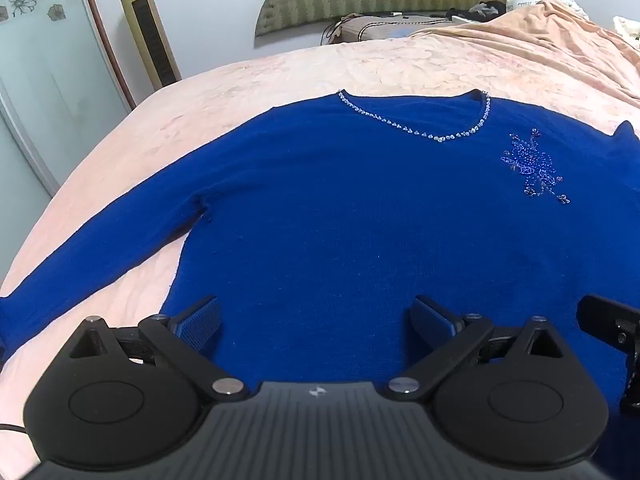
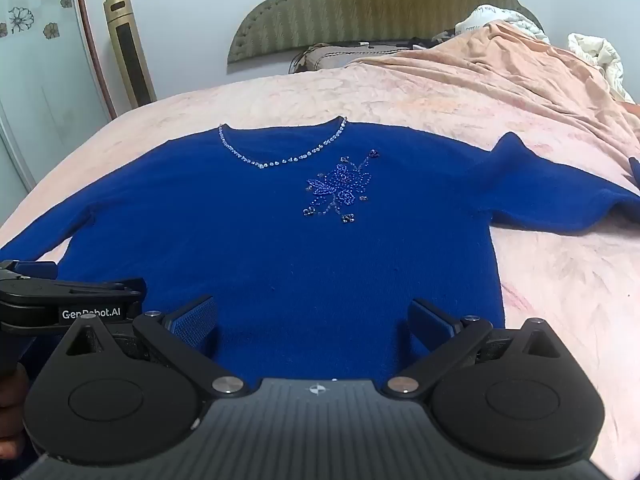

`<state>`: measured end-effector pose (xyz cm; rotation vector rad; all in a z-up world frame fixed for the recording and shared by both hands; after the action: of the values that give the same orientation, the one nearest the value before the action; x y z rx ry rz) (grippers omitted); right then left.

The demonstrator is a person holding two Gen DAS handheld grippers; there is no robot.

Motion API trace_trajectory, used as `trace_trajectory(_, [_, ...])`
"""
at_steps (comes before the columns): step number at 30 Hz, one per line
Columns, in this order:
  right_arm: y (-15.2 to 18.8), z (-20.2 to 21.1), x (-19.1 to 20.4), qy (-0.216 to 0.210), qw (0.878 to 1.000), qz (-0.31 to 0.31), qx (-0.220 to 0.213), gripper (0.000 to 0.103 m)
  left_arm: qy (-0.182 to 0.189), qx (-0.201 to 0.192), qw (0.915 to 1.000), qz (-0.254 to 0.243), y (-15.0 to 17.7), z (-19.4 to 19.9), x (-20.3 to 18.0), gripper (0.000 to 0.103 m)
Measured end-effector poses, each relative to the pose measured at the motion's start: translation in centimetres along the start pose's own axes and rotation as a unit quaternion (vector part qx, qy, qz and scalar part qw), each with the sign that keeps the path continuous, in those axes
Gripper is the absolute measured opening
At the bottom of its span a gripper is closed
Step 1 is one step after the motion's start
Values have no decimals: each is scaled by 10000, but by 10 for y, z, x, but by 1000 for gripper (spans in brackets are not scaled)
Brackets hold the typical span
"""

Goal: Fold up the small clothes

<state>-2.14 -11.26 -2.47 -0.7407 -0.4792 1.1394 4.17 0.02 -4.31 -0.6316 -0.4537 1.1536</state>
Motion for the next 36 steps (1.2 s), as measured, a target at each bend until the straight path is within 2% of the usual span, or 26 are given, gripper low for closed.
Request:
trace_trajectory(16, [-4, -3, 3, 30, 9999, -42, -159, 103, -16, -43, 9999, -112, 1, 0, -5, 102])
trace_trajectory(23, [0, 3, -11, -242, 9992, -249, -196, 103, 47, -79, 9999, -114, 0, 3, -10, 102])
trace_trajectory(36, [1, 6, -6, -314, 9990, 67, -321, 103, -146, -93, 9998, -62, -1, -1, -10, 102])
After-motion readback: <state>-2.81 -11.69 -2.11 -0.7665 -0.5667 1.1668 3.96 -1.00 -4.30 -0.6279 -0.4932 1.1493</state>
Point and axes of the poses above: each gripper's, at about its wrist camera, not at the fingertips, and z roughly against the way its jaws point, x to its left, y to its underside, the point moved 6 cm from there along -z, roughly the way its jaws point, and after that the axes turned 13 degrees about y, right-handed, at the moved point
